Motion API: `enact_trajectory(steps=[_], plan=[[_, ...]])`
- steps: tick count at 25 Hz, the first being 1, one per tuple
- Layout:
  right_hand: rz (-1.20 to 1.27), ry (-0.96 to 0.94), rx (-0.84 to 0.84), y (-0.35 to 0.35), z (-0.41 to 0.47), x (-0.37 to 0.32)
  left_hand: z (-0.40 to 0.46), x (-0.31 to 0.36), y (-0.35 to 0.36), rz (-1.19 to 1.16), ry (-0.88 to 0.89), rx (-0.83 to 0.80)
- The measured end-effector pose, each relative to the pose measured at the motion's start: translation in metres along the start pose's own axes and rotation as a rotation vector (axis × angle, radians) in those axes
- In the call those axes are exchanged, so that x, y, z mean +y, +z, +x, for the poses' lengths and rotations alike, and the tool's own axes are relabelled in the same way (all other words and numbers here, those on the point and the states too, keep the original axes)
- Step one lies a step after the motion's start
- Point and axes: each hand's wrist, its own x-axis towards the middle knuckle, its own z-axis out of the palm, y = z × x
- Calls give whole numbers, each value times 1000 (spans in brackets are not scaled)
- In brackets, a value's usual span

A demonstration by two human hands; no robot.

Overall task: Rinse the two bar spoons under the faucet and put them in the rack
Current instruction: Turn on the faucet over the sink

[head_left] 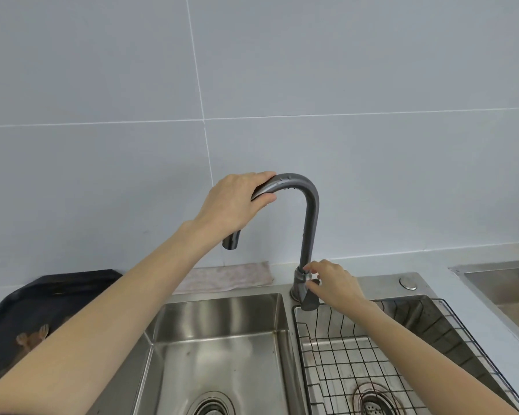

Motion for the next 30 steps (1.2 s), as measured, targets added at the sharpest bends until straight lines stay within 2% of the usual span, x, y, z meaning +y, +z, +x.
enact_trajectory(steps=[12,30], plan=[[4,48,90,24,-4,8,-1,-4,3,-5,-38,35],[-96,9,60,26,-19,6,-10,7,0,46,-118,58]])
